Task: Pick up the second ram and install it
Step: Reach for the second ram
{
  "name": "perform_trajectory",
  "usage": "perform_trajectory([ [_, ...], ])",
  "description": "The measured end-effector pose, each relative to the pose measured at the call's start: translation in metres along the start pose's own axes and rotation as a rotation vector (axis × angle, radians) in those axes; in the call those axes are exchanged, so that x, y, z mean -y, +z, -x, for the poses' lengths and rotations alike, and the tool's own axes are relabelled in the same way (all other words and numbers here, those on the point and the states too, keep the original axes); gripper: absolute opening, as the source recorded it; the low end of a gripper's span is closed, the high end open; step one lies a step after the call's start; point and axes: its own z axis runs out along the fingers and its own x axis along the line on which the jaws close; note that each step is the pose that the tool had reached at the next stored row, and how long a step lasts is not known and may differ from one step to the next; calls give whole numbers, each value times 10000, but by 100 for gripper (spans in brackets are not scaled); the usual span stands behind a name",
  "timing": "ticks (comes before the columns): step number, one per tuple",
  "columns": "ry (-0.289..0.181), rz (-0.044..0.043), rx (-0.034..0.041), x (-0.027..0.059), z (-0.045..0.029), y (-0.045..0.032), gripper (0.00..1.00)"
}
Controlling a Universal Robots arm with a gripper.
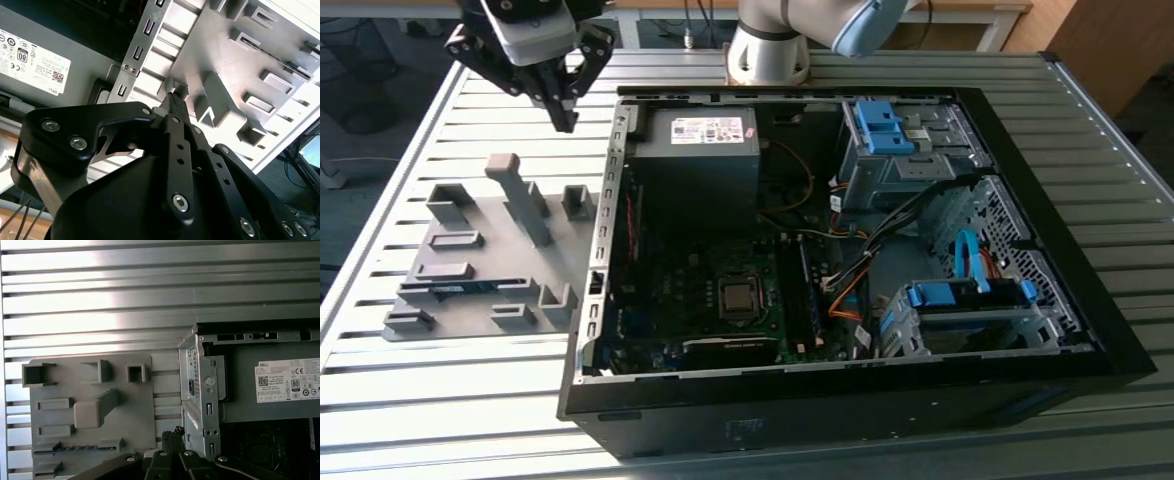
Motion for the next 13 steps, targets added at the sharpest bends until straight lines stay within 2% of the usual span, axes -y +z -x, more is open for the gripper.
perform_trajectory([
  [13, 1, -1, -13, 14, -171, 12, 11],
])
